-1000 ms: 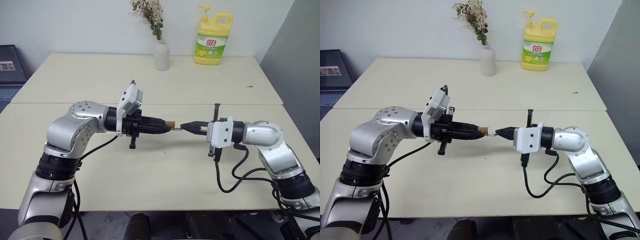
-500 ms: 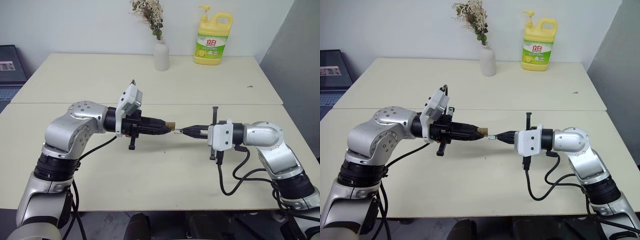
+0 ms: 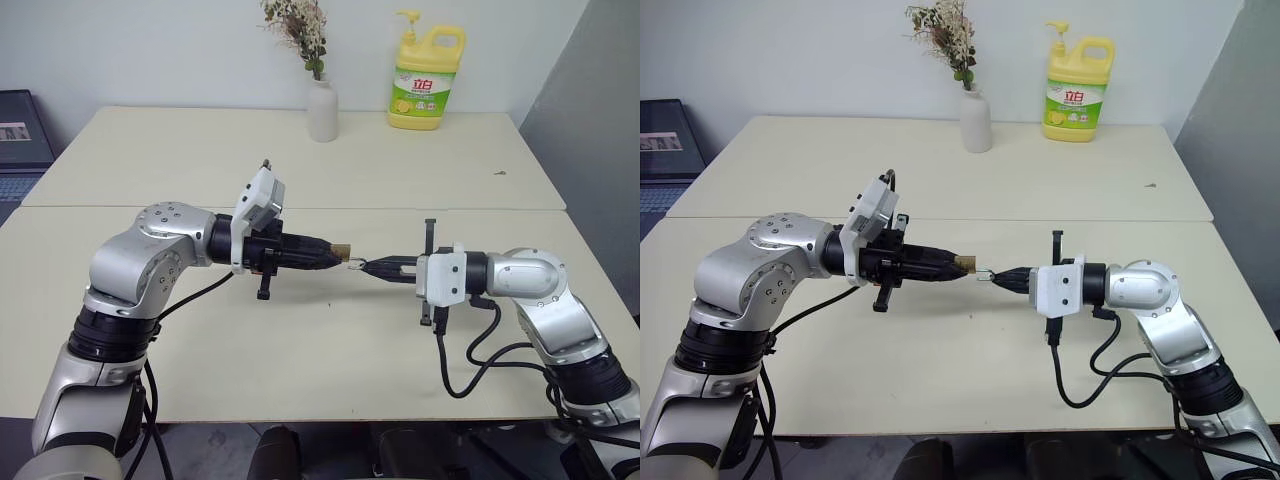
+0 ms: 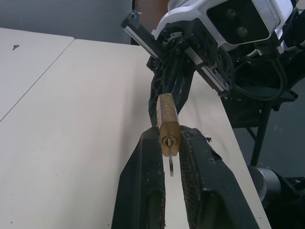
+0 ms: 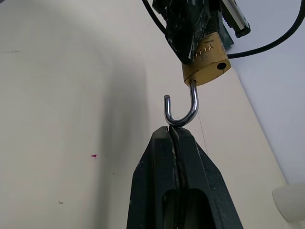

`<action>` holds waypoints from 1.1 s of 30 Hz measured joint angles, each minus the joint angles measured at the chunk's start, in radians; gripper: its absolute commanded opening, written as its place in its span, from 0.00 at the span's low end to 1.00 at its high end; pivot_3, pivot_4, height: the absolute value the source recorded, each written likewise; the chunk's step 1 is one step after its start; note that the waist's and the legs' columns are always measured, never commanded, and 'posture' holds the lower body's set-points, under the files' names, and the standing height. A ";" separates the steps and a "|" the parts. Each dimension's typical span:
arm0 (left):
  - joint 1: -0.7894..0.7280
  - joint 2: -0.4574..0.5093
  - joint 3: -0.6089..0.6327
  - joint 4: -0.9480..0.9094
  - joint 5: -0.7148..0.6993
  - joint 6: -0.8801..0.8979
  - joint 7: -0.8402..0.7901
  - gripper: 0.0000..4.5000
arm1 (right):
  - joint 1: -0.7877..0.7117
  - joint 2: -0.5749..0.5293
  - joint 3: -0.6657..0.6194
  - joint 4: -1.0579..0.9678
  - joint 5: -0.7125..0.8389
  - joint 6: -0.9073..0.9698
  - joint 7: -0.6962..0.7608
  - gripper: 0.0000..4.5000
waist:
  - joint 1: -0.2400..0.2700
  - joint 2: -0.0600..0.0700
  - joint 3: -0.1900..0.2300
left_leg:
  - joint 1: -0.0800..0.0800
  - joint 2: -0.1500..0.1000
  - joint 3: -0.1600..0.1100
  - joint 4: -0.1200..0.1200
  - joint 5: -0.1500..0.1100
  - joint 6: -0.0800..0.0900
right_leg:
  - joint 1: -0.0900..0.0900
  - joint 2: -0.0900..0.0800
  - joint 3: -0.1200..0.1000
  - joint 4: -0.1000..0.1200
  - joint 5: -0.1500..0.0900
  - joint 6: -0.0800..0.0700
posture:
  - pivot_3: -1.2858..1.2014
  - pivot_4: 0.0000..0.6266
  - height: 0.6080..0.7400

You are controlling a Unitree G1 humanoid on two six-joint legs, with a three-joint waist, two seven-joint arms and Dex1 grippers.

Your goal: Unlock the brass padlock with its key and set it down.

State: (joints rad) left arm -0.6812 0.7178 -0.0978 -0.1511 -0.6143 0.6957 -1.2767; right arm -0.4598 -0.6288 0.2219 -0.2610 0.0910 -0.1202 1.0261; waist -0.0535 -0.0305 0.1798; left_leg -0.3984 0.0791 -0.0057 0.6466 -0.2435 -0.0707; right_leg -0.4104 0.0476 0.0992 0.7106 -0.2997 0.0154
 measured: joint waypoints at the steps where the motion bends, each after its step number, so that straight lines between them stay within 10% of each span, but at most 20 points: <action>1: 0.000 0.000 0.000 0.000 0.000 0.000 0.000 0.03 | 0.000 -0.001 0.000 0.000 0.001 0.000 0.000 0.00 | 0.000 0.000 0.000 | 0.000 0.000 0.000 0.000 0.000 0.000 | 0.000 0.000 0.000 0.000 0.000 0.000 | 0.52 0.24 1.00; 14: 0.012 -0.001 0.001 0.000 0.000 0.000 0.021 0.03 | 0.052 -0.083 -0.008 -0.030 0.006 0.054 0.020 0.00 | 0.003 0.000 0.000 | 0.000 0.000 0.000 0.000 0.000 0.000 | 0.000 0.000 0.000 0.000 0.000 0.001 | 0.52 0.24 1.00; 27: 0.074 -0.029 -0.023 0.043 0.016 0.018 0.058 0.03 | 0.160 -0.167 -0.146 -0.241 0.172 0.338 -0.001 0.95 | 0.001 0.000 0.000 | 0.000 0.000 -0.001 0.000 0.000 0.000 | 0.000 0.000 0.000 0.000 -0.001 0.001 | 0.52 0.24 1.00; 33: 0.107 -0.064 -0.079 0.088 0.079 0.022 0.106 0.03 | 0.173 -0.194 -0.148 -0.305 0.242 0.461 0.000 1.00 | 0.002 0.000 0.000 | 0.000 0.000 -0.001 0.000 0.000 0.000 | 0.000 0.000 -0.001 0.000 -0.001 0.002 | 0.52 0.24 1.00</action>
State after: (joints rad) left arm -0.5737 0.6534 -0.1771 -0.0634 -0.5356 0.7176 -1.1703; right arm -0.2864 -0.8225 0.0741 -0.5663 0.3327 0.3407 1.0258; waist -0.0519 -0.0307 0.1799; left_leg -0.3987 0.0788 -0.0072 0.6466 -0.2436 -0.0707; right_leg -0.4101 0.0477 0.0985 0.7104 -0.3006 0.0169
